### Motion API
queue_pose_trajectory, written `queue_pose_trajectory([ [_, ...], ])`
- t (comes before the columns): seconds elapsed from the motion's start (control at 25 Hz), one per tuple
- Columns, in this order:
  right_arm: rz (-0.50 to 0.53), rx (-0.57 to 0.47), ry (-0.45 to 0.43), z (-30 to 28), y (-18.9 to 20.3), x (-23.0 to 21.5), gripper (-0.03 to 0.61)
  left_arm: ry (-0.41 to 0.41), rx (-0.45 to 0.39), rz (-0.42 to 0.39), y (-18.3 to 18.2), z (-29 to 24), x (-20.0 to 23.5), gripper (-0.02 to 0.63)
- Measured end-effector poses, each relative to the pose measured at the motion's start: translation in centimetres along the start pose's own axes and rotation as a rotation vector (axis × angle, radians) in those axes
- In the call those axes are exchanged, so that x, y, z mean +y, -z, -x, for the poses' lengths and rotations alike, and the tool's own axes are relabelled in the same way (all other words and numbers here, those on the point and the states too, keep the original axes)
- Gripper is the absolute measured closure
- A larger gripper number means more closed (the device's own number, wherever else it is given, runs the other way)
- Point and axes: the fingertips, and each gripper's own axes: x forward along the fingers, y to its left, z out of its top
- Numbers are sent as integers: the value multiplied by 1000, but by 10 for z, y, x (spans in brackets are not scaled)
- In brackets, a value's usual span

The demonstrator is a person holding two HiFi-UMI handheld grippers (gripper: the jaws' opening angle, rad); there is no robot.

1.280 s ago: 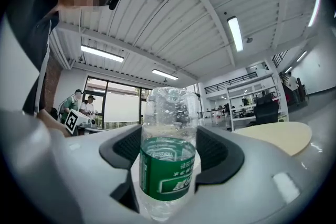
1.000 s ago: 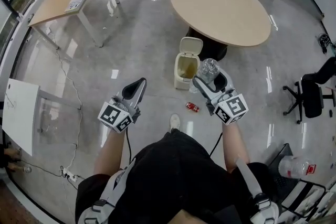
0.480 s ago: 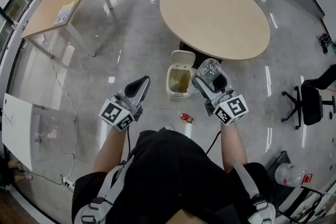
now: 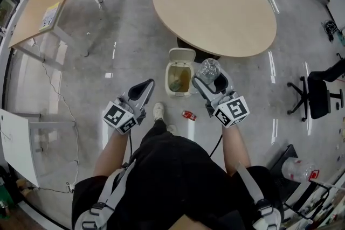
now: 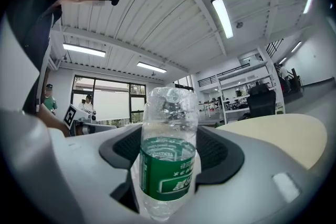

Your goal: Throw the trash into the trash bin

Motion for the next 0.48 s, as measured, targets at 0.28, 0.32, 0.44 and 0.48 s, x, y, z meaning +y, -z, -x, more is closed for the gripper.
queue_pose_trajectory([
  [0.28, -17, 28, 94, -34, 19, -31, 261, 16, 35, -50, 5, -23, 46, 612],
  [0.32, -24, 31, 109, -40, 23, -36, 261, 14, 43, -57, 7, -26, 54, 612],
  [0.44, -31, 60, 145, -55, 39, -48, 261, 28, 75, -52, 17, -39, 73, 612],
  [0.48, -26, 77, 156, -60, 47, -51, 261, 33, 85, -51, 21, -44, 79, 612],
])
